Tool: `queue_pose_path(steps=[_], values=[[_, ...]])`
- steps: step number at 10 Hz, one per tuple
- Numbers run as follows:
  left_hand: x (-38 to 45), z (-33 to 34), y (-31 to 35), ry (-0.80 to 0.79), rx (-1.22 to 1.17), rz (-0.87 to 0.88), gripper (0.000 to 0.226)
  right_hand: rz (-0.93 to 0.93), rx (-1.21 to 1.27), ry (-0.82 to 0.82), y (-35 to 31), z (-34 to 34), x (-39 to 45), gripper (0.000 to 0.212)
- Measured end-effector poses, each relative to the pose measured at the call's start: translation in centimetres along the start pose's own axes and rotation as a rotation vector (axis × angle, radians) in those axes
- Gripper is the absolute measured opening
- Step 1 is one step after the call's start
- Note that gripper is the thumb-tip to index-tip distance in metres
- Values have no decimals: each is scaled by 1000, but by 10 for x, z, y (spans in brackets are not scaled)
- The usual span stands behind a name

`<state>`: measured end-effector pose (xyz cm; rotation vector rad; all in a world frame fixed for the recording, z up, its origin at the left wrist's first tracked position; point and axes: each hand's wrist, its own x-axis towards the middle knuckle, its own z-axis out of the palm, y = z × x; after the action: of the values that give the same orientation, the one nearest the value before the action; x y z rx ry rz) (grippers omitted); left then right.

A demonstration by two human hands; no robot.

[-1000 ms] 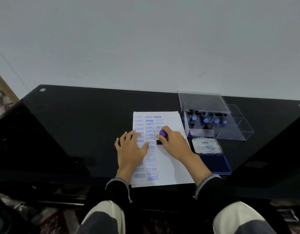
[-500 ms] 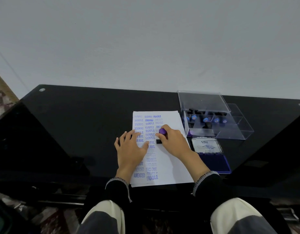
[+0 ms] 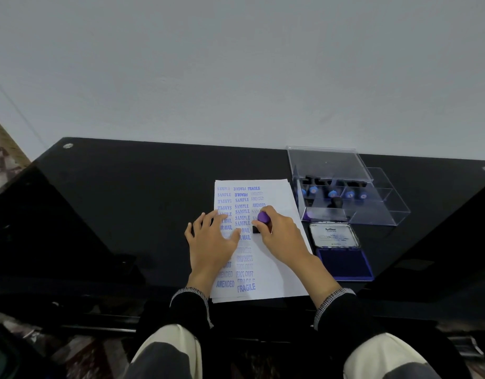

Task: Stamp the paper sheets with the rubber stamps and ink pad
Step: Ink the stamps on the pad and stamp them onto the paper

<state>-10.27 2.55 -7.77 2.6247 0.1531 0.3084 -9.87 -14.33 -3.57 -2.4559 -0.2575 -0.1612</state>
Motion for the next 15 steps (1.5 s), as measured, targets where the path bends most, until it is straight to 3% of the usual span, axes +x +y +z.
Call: queue_pose_path(steps=[2,6,9,12,15], values=[[0,0,-1,2,-7,0,54,29,51,-79,0,-6,17,18],[0,1,0,6,-7,-7,53,-28,78,32,4,5,-1,19],[0,1,0,11,-15,-3,52,31,73,-68,1,-4,20,14],[0,0,-1,6,-18,1,53,-10,91,55,1,9,-5,16],[-1,-1,0,3,-9,-3,53,81,116,-98,0,-4,25,15]])
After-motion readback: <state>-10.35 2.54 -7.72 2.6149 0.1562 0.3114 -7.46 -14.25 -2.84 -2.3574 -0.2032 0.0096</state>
